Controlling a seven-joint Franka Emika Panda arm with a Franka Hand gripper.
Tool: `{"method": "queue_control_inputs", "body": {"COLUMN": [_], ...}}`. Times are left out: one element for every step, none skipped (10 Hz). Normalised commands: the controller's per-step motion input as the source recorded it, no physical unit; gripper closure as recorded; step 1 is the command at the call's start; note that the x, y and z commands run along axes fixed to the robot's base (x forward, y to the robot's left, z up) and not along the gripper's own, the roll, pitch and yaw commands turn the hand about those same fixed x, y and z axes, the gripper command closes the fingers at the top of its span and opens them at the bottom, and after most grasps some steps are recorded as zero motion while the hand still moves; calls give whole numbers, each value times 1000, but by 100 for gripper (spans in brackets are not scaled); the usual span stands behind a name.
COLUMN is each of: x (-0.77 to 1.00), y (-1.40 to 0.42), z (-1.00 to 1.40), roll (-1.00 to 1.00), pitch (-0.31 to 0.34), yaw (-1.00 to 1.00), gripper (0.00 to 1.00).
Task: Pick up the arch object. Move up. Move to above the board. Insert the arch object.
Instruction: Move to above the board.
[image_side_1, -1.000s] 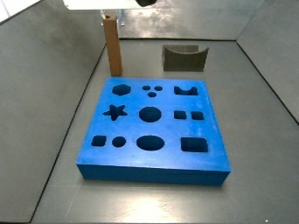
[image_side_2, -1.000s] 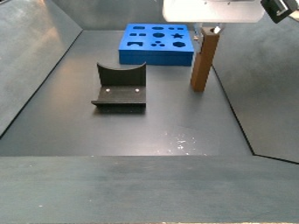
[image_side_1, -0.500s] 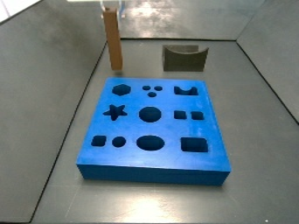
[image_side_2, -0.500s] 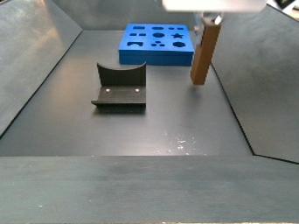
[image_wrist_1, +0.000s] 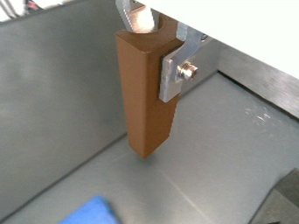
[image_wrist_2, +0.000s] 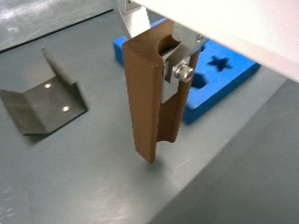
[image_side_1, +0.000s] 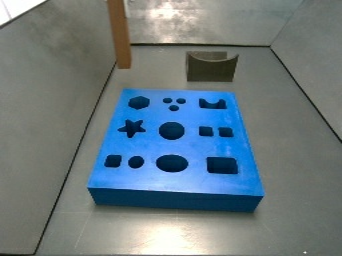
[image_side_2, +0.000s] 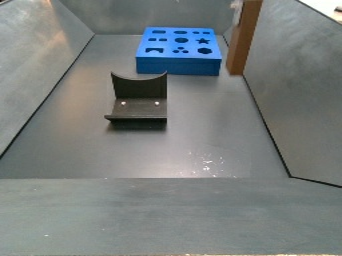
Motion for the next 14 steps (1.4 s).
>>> {"method": "queue_control_inputs", "body": {"x": [-266, -237, -198, -163, -66, -35, -7, -7, 937, 949, 1000, 1000, 1000, 932], "y": [-638, -566, -442, -347, -166, -115, -74, -62, -1000, -1000, -995, -945, -953, -892], "z": [1000, 1000, 1000, 935, 670, 567, 350, 187, 473, 463, 440, 422, 448, 417], "roll": [26, -6, -48, -54, -45, -35, -35, -38, -52, -43, 32, 16, 48, 75], "pitch": [47, 41, 44, 48, 63, 71, 89, 91, 259, 264, 343, 331, 249, 174], "yaw": [88, 71, 53, 47, 38, 36, 36, 36, -478, -467, -327, -187, -45, -8], "gripper": [100, 100, 100, 100, 100, 100, 100, 100, 100, 100, 100, 100, 100, 100]}}
